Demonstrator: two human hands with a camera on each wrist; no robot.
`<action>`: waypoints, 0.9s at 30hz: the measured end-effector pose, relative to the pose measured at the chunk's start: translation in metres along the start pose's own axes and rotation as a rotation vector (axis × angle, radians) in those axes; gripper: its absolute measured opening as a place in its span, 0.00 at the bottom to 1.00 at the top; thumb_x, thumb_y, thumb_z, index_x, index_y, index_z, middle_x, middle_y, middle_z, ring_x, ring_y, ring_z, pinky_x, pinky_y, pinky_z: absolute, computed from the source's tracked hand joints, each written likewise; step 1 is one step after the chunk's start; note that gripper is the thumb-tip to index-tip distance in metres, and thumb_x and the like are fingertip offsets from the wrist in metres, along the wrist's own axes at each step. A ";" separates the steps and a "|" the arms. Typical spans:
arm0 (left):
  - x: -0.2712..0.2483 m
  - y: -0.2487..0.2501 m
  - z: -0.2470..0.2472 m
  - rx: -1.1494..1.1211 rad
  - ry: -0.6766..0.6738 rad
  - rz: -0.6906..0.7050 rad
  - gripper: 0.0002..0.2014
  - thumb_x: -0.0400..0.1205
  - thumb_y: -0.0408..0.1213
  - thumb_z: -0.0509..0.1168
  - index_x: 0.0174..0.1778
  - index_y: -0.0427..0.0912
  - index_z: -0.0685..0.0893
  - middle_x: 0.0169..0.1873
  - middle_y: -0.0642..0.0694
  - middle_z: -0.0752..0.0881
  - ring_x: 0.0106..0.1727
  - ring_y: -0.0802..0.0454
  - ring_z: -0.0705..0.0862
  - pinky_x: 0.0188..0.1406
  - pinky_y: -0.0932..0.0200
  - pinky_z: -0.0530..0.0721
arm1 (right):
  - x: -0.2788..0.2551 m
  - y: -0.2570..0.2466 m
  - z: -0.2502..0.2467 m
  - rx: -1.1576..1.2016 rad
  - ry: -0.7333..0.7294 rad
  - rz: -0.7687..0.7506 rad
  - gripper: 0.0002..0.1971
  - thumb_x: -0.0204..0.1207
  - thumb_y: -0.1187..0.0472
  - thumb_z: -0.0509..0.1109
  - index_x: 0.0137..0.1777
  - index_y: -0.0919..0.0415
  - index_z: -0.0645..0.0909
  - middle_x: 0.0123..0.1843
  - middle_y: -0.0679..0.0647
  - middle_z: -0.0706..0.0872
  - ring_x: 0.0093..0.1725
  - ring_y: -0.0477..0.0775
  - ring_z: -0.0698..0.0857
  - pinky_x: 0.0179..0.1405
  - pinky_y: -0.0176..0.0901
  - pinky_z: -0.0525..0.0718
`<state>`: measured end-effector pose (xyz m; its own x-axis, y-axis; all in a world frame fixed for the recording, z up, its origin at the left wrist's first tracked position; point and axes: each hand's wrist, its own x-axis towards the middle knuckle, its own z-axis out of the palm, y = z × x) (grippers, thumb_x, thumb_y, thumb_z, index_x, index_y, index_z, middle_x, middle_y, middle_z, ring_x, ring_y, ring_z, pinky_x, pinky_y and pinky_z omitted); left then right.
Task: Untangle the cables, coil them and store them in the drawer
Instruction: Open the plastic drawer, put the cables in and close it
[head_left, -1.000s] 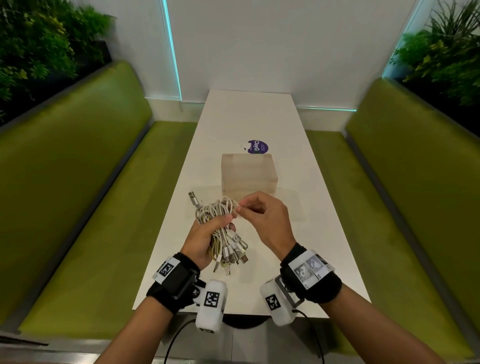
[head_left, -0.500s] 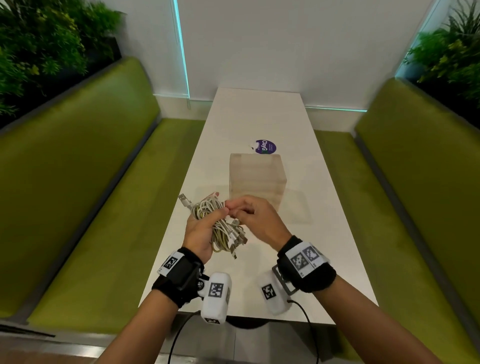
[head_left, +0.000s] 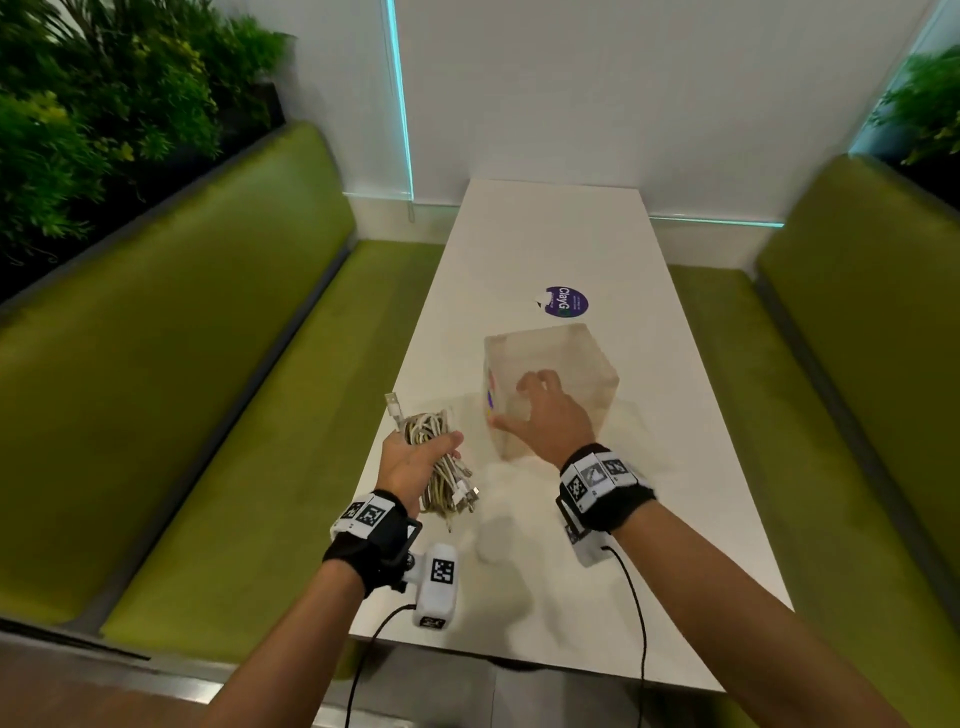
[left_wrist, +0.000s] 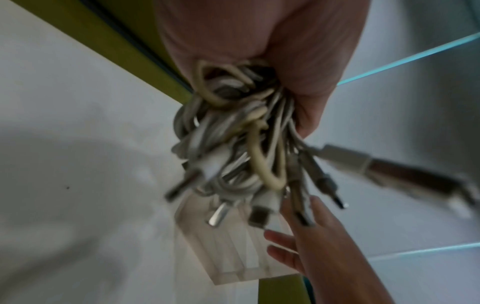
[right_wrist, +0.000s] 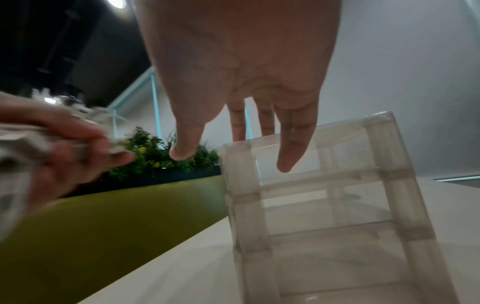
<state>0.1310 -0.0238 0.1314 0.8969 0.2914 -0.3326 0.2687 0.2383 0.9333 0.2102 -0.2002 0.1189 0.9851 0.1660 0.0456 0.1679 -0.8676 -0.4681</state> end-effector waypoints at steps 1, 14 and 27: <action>0.002 0.000 0.001 0.017 0.002 0.010 0.09 0.70 0.26 0.75 0.39 0.36 0.81 0.27 0.41 0.83 0.26 0.46 0.83 0.34 0.51 0.86 | -0.009 0.001 -0.002 0.006 0.024 -0.007 0.29 0.67 0.38 0.73 0.60 0.56 0.72 0.65 0.53 0.73 0.50 0.63 0.82 0.49 0.54 0.82; -0.009 -0.010 0.025 0.224 -0.130 -0.037 0.10 0.68 0.32 0.79 0.36 0.34 0.83 0.26 0.41 0.85 0.29 0.42 0.85 0.35 0.49 0.86 | -0.090 0.088 -0.058 0.342 -0.200 -0.163 0.21 0.74 0.68 0.72 0.62 0.47 0.76 0.53 0.44 0.82 0.55 0.44 0.81 0.59 0.36 0.82; -0.011 -0.002 0.038 0.458 -0.223 -0.028 0.07 0.69 0.31 0.77 0.35 0.36 0.85 0.26 0.45 0.85 0.26 0.51 0.83 0.28 0.62 0.80 | -0.149 0.056 0.013 -0.058 -0.387 -0.060 0.18 0.80 0.56 0.62 0.69 0.54 0.76 0.58 0.51 0.80 0.59 0.55 0.80 0.56 0.44 0.76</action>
<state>0.1340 -0.0624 0.1383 0.9269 0.0737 -0.3680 0.3752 -0.2021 0.9046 0.0727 -0.2668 0.0743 0.8883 0.3716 -0.2699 0.2372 -0.8744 -0.4232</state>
